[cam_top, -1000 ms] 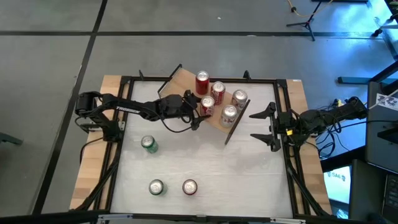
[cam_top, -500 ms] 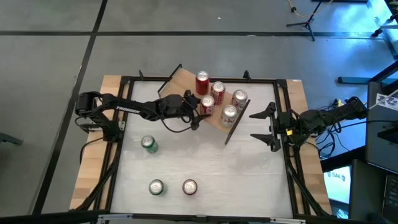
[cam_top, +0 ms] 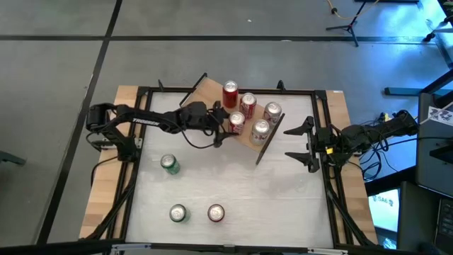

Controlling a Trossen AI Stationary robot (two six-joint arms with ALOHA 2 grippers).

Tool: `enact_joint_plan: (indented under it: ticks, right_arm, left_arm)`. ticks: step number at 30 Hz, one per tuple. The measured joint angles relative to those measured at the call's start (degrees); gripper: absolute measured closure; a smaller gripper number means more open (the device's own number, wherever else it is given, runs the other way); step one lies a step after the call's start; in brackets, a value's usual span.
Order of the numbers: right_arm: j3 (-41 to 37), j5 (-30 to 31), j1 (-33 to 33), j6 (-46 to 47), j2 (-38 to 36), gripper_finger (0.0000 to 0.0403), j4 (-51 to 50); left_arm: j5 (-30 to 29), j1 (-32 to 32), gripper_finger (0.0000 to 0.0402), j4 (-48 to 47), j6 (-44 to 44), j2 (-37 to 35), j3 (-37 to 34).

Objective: Place canned beverage on shelf
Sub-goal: Put the red-white soda can on the shelf aligned with the other red-white soda cans

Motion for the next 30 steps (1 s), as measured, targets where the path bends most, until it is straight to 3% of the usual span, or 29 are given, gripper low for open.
enact_joint_plan:
  ticks: [11,30]
  right_arm:
    - [0.00,0.02,0.00,-0.01,0.00,0.0054,0.00]
    - [0.00,0.02,0.00,-0.03,0.00,0.0054,0.00]
  left_arm:
    - [9.50,5.18,0.0104,-0.33,0.63,0.02,0.00]
    - [9.93,5.06,0.0104,-0.26,0.68,0.01,0.00]
